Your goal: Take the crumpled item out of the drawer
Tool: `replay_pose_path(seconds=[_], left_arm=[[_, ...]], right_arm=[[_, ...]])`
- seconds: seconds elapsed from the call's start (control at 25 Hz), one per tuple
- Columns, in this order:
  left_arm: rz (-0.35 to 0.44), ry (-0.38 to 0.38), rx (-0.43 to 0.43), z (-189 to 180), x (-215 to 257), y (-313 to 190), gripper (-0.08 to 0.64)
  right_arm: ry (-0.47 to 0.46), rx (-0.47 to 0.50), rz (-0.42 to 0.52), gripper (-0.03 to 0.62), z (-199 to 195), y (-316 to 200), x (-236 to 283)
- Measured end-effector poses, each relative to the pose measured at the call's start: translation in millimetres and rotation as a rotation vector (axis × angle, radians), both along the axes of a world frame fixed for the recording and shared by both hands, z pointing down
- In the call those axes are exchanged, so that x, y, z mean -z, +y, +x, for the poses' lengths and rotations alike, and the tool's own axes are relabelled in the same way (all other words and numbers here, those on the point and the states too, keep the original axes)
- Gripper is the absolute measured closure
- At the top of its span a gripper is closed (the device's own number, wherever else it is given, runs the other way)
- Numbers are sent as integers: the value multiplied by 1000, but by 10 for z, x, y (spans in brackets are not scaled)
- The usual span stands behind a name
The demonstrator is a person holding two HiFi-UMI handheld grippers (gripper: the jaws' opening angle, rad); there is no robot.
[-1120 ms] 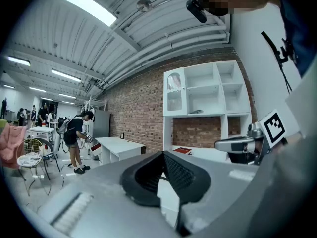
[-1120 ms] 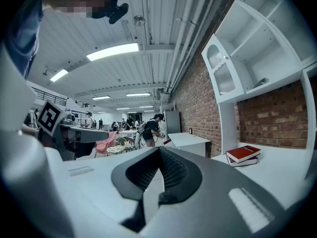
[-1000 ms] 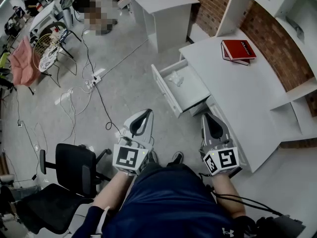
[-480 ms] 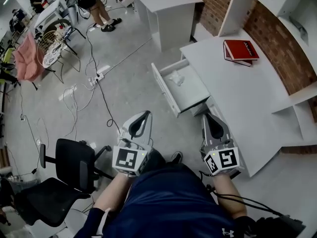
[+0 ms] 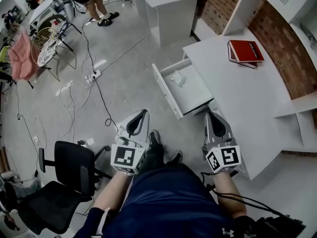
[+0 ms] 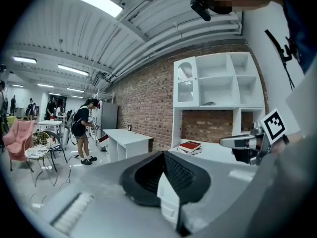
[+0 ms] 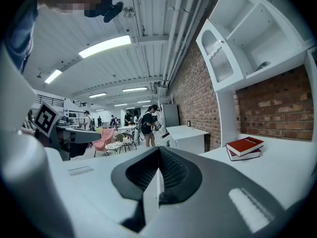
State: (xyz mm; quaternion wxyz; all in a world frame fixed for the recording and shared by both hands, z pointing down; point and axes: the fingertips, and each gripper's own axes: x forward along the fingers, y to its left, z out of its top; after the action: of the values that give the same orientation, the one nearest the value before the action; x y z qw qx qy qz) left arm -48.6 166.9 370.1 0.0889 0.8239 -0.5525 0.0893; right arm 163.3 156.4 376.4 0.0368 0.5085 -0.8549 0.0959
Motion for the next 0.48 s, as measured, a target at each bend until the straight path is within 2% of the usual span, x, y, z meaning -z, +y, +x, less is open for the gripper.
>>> replay_pose_path(seconds=[0.32,0.48], left_arm=[[-7,28,-48,-360,-135,-800,558],[-5,47,-104,-487,-221,-1139,558]], right_arm=[[25,-76,-36,589,-260,-651,-61],[58,-99,-54,589,-428,-885,-85]])
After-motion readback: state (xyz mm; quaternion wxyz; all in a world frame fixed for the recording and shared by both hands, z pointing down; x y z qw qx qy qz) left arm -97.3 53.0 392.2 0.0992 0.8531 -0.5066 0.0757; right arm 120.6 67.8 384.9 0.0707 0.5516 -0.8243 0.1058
